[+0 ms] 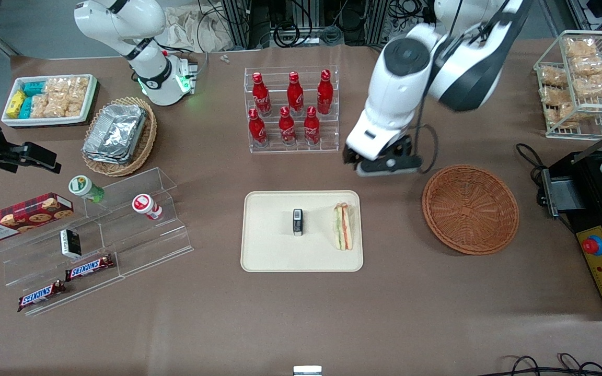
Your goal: Place sandwich from basket to tray
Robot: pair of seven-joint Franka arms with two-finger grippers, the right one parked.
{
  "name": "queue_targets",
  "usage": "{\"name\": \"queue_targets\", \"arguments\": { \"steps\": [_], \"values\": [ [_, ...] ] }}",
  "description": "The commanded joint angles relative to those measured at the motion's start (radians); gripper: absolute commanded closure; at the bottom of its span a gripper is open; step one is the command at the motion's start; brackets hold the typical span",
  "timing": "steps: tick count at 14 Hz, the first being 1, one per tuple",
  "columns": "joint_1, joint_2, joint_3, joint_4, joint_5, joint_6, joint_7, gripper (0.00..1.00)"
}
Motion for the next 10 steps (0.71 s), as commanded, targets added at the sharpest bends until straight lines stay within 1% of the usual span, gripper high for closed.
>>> {"name": "queue_targets", "arguments": {
  "steps": [1,3,5,7,8,10],
  "values": [
    [-0.004,-0.153,0.175,-0.04,-0.099,-0.104,0.219,0.0],
    [0.0,-0.21,0.273,-0.037,-0.108,-0.171,0.349,0.0],
    [0.016,-0.24,0.377,-0.037,-0.108,-0.204,0.463,0.0],
    [0.037,-0.255,0.453,-0.03,-0.11,-0.225,0.517,0.0],
    [0.039,-0.248,0.471,-0.015,-0.108,-0.225,0.516,0.0],
    [0.039,-0.228,0.47,-0.009,-0.087,-0.222,0.508,0.0]
  ]
}}
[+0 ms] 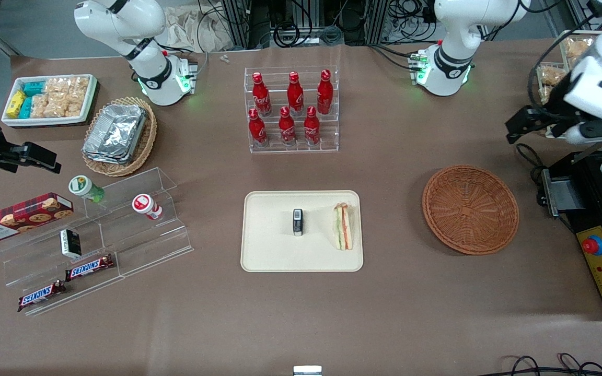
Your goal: Place sandwich from basket to tray
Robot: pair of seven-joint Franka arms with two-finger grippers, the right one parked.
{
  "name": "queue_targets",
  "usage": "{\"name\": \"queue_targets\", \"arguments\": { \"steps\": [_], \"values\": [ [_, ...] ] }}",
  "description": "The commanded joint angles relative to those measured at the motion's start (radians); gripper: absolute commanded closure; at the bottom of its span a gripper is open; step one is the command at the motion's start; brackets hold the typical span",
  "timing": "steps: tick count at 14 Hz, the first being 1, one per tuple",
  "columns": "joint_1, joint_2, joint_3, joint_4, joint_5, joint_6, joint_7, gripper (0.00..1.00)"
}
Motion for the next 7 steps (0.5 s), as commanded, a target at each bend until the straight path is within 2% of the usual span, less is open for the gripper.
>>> {"name": "queue_targets", "arguments": {
  "steps": [1,5,7],
  "values": [
    [-0.005,0.018,-0.014,0.006,0.006,0.009,-0.001,0.0],
    [-0.006,0.178,-0.022,0.211,0.001,-0.024,-0.005,0.0],
    [-0.008,0.181,-0.025,0.235,0.001,-0.075,-0.001,0.0]
  ]
}}
